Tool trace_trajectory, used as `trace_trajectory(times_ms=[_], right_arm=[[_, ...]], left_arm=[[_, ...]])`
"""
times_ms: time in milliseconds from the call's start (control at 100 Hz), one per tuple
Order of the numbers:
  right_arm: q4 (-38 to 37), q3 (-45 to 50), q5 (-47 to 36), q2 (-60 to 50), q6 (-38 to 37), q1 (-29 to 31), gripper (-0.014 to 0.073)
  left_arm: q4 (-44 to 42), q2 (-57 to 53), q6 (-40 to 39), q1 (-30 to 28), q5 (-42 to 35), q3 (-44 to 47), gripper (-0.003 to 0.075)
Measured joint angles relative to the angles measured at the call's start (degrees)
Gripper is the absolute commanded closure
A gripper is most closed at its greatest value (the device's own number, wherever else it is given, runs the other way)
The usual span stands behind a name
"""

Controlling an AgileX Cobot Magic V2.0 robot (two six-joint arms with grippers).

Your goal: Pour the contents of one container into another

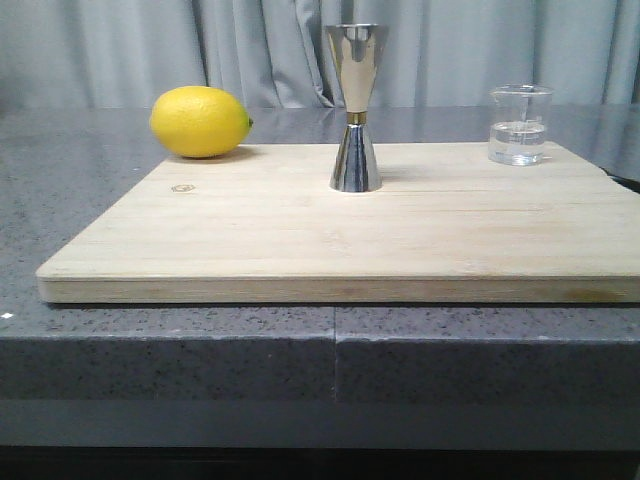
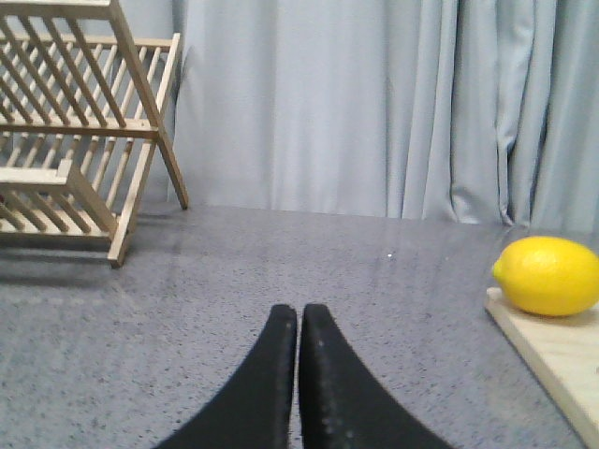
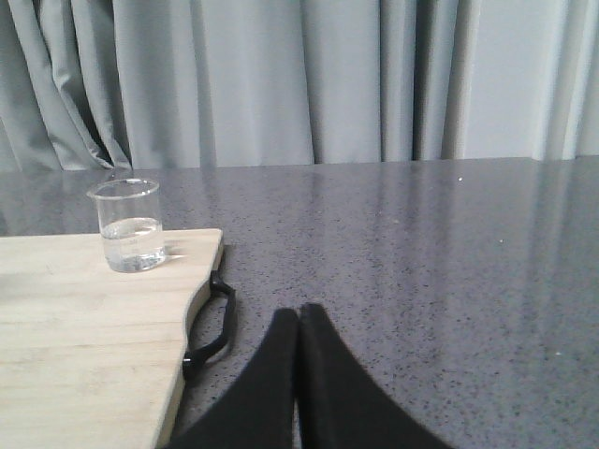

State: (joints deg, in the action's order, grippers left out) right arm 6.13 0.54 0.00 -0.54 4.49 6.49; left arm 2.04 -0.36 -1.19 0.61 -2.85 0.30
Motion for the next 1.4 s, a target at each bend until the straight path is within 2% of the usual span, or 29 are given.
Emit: trace_trajectory(times_ms=[130,350,630,960,1050,1130,1290,1400], right_arm=[[4.7,0.0,0.0,0.0,0.0,0.0,0.0662],[7.2,-1.5,5.0,0.9,0.0,0.0,0.0662],[7.2,-14.1,5.8,14.1,-0.1,0.0,0.0662],[7.2,-26.8,5.9,34.7,-0.1,0.0,0.0648],[7.2,-28.6,5.9,39.6,-0.1,0.0,0.0581],[7.2,-29.6,5.6,42.9,-0.1,0.0,0.0464],[7.2,-29.9,2.8,47.6,-0.1,-0.8,0.0201],[7.2,-30.0,-0.7,49.8,-0.1,-2.2,0.0144]], left_arm=[[8.0,0.0,-0.1,0.4,0.2,0.0,0.0741],[10.9,6.1,-0.1,5.0,4.6,-4.6,0.0741],[10.9,29.7,-0.1,14.9,4.0,-19.1,0.0741],[1.0,58.4,-0.1,29.5,-5.0,-35.2,0.074],[-1.4,63.9,-0.1,32.5,-5.4,-39.3,0.0737],[-3.3,68.5,-0.1,34.5,-5.4,-42.2,0.0701],[-6.3,74.4,-0.1,37.6,-8.2,-45.4,0.0506],[-6.9,76.7,-0.1,38.6,-12.0,-46.0,0.035]])
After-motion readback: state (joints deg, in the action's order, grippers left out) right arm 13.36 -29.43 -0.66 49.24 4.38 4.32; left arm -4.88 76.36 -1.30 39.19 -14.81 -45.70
